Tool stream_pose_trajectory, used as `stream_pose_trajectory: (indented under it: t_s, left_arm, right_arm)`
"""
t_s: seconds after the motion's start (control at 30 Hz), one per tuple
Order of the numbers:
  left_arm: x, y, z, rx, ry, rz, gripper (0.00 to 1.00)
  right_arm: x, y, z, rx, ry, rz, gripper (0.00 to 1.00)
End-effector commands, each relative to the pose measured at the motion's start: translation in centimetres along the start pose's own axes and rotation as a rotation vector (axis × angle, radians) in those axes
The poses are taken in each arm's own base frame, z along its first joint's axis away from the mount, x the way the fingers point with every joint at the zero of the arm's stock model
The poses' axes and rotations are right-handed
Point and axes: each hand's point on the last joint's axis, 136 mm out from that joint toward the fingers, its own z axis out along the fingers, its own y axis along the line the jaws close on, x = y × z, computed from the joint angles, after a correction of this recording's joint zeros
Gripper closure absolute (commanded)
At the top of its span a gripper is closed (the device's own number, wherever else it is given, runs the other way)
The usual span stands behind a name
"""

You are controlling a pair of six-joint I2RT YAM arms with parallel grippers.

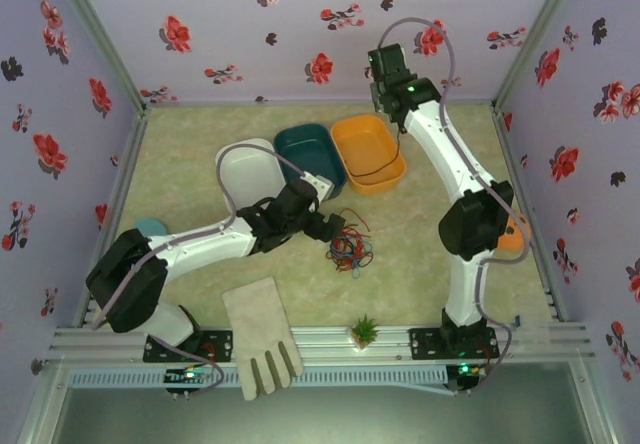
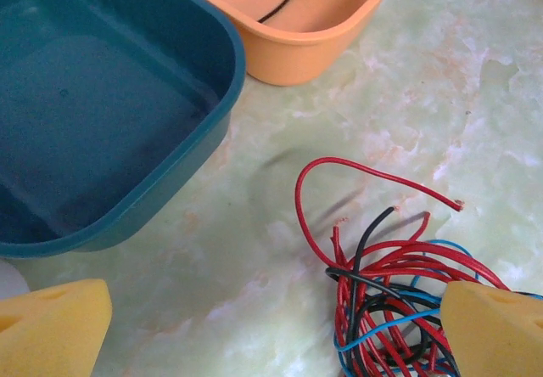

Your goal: Untangle the cables

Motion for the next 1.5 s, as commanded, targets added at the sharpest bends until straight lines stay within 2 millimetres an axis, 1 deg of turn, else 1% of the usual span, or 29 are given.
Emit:
stream_pose_trajectory:
  t_s: [0.0, 0.1, 0.2, 0.43, 0.6, 0.67, 0.77, 0.87, 0.93, 0.97, 1.13, 1.3, 1.37, 1.4, 1.47]
  left_arm:
    - [0.0, 0.9, -0.2, -0.034, -0.001, -0.037, 0.00]
    - [-0.1, 0.8, -0.1, -0.032, 0.001, -0.035, 0.00]
    - [-0.4, 0.7, -0.1, -0.029, -0.003, -0.036, 0.00]
    - [-0.2, 0.7, -0.1, -0.024, 0.002, -0.040, 0.00]
    - [-0.1, 0.6, -0.1, -0.021, 0.001, -0.044, 0.00]
    - [-0.1, 0.6, -0.1, -0.021, 0.002, -0.045, 0.00]
    - [-0.1, 0.6, -0.1, -0.018, 0.000, -0.046, 0.00]
    - [-0.2, 0.5, 0.0, -0.016, -0.003, -0.047, 0.00]
    - [-0.2, 0.5, 0.0, -0.013, -0.004, -0.046, 0.00]
    - [-0.2, 0.5, 0.0, -0.013, -0.003, -0.046, 0.00]
    - [-0.5, 0.2, 0.0, 0.000, -0.007, -0.043, 0.00]
    - [-0.5, -0.2, 0.4, 0.020, 0.001, -0.021, 0.00]
    - [-0.5, -0.5, 0.6, 0.029, 0.007, -0.015, 0.00]
    - [-0.4, -0.6, 0.7, 0.033, 0.011, -0.012, 0.00]
    - [-0.4, -0.8, 0.9, 0.045, 0.015, -0.006, 0.00]
  right_arm:
    - [3.9, 2.5, 1.8, -0.144, 0.180, 0.046, 1.00]
    - [5.8, 4.0, 3.4, -0.200, 0.269, 0.068, 1.00]
    - [7.3, 4.9, 5.0, -0.206, 0.342, 0.078, 1.00]
    - [10.8, 5.9, 9.0, -0.217, 0.477, 0.159, 1.00]
    - [12.6, 6.7, 10.9, -0.229, 0.522, 0.174, 1.00]
    - [13.0, 7.1, 11.4, -0.238, 0.532, 0.172, 1.00]
    - [13.8, 7.2, 11.9, -0.230, 0.552, 0.166, 0.95]
    - [14.2, 7.2, 12.2, -0.220, 0.560, 0.157, 0.84]
    - [14.0, 7.2, 12.1, -0.224, 0.556, 0.152, 0.73]
    - [13.9, 7.2, 12.0, -0.226, 0.554, 0.150, 0.69]
    - [11.9, 6.7, 10.7, -0.236, 0.509, 0.154, 0.52]
    - [9.6, 5.2, 8.8, -0.208, 0.448, 0.161, 0.39]
    - [8.8, 4.5, 7.9, -0.190, 0.422, 0.166, 0.28]
    - [8.4, 4.2, 7.4, -0.187, 0.406, 0.169, 0.21]
    - [8.1, 3.6, 6.5, -0.181, 0.386, 0.180, 0.01]
